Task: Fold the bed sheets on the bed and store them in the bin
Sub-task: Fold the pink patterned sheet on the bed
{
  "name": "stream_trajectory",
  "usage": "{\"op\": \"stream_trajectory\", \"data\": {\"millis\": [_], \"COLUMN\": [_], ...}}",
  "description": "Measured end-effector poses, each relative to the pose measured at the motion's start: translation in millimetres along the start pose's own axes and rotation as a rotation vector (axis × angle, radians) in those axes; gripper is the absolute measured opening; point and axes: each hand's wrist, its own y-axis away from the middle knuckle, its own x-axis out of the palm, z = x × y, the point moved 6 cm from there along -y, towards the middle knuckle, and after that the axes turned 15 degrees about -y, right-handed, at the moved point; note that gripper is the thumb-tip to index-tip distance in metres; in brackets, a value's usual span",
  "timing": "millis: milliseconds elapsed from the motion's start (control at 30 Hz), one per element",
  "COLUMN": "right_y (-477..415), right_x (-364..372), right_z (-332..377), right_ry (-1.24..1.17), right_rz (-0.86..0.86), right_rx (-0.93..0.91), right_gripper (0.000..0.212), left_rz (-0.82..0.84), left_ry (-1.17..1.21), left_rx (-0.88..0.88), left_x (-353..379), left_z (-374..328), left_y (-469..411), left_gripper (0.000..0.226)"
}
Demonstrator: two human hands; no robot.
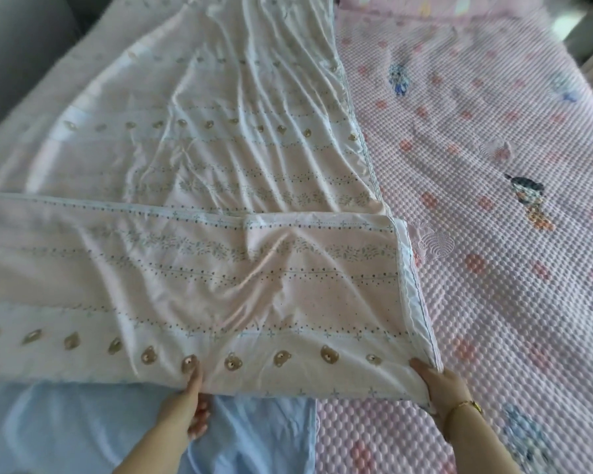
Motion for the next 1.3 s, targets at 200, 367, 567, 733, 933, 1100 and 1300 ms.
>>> {"op": "stream_trajectory", "data": {"millis": [200, 367, 567, 733, 933, 1100, 1300], "right_y": [19, 30, 49, 75, 122, 158, 186], "right_x": [-4, -5, -13, -22, -53, -82, -109], "right_z": [6, 11, 14, 10, -5, -23, -45], "right_ry": [-0.065, -0.044, -0.108, -0.111, -0.115, -0.212, -0.308], "right_rz": [-0.017, -0.010, -0.044, -0.022, -0.014, 0.082, 0.030], "right_rx": [-0.035, -0.099, -0.100, -0.094, -0.145, -0.087, -0.107], "right_gripper": [0.019, 0.028, 0.022, 0.020, 0.046, 0.068, 0.036], "left_rz": [0.148, 0.087, 0.044, 0.005, 0.047, 0.072, 0.129], "left_ry": [0.670, 0.716, 0.676, 0.684, 0.696, 0.723, 0.750], "left_rx": [0.141, 0.170, 0.219, 0.293, 0.375, 0.407, 0.454], "left_x": [-25, -59, -73, -97, -114, -126, -139], "left_z": [-34, -52, -43, -10, 13, 42, 66], "left_y": [13, 10, 25, 44, 90, 118, 142], "left_gripper": [0.025, 0.020, 0.017, 0.016, 0.019, 0.035, 0.032]}}
